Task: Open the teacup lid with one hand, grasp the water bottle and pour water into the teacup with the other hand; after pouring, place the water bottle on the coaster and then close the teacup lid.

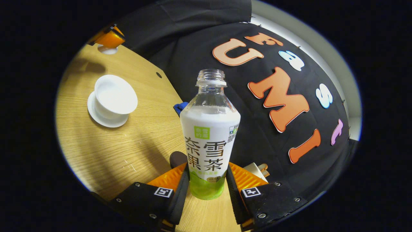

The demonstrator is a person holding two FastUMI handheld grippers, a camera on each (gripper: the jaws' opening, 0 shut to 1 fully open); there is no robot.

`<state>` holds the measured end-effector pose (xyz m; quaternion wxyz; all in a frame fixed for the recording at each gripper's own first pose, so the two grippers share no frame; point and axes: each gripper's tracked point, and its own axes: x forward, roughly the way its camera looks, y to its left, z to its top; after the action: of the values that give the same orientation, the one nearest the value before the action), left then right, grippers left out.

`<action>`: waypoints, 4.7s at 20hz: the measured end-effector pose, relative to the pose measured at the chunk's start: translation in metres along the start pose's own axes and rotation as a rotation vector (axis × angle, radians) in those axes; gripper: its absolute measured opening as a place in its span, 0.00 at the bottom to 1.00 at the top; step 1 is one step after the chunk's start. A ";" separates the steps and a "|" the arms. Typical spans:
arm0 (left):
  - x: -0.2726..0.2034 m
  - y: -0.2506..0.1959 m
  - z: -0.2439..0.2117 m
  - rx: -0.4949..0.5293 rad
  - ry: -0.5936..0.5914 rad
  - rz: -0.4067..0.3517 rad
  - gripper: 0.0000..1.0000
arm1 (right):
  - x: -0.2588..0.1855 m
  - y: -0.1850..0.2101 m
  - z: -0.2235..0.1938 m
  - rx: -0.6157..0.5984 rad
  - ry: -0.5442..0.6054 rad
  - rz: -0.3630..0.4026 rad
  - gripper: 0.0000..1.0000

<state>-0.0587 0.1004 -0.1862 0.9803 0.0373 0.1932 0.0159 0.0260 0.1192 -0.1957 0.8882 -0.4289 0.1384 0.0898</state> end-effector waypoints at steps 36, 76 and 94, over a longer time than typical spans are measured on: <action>-0.009 0.019 -0.006 -0.008 -0.010 0.028 0.23 | 0.013 -0.025 0.053 -0.705 -0.180 -0.187 0.63; -0.020 0.049 -0.004 -0.023 -0.003 0.063 0.27 | 0.010 -0.061 0.106 -0.967 -0.298 -0.294 0.63; -0.027 0.059 -0.002 0.002 -0.001 0.068 0.27 | -0.001 -0.082 0.130 -1.108 -0.375 -0.428 0.63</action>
<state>-0.0857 0.1581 -0.1732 0.9792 0.0447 0.1915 0.0490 0.0698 0.1715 -0.0579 0.5412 -0.8212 -0.1762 0.0421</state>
